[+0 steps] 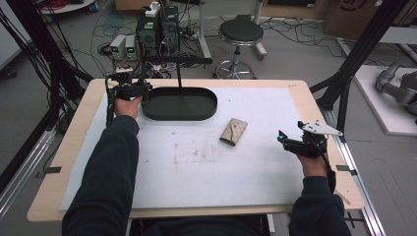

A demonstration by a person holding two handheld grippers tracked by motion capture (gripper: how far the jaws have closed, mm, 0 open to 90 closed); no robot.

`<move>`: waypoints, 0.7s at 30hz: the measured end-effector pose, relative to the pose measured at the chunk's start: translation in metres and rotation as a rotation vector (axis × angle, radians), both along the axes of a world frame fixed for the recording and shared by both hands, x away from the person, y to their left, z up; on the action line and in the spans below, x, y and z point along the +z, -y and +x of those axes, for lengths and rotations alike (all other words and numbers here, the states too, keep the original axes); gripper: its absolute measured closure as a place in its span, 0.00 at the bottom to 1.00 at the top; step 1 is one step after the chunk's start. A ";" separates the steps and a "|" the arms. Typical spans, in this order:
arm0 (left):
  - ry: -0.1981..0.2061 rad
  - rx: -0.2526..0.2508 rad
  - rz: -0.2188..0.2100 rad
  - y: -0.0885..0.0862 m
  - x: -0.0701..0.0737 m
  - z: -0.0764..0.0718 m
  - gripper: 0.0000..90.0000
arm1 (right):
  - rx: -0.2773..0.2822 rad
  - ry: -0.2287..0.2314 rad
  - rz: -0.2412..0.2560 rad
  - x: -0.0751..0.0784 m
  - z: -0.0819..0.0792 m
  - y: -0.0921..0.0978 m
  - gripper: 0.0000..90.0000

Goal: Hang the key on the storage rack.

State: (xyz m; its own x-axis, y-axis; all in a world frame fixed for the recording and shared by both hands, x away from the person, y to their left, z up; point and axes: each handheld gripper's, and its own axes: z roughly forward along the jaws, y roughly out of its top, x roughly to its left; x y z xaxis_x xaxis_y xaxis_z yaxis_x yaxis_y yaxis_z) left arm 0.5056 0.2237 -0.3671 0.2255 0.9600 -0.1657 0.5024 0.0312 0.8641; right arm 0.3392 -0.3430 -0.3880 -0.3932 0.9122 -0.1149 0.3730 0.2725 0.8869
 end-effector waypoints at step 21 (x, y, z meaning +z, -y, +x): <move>0.215 -0.193 -0.032 0.002 0.022 -0.077 0.21 | 0.013 -0.005 -0.002 -0.001 0.002 -0.005 0.23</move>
State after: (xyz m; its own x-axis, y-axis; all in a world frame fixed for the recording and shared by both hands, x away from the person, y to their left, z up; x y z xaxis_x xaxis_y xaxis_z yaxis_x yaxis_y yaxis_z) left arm 0.4291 0.2220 -0.3454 0.4364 0.8912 -0.1238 0.3070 -0.0181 0.9515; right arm 0.3414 -0.3376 -0.3893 -0.4058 0.9067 -0.1147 0.3742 0.2793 0.8843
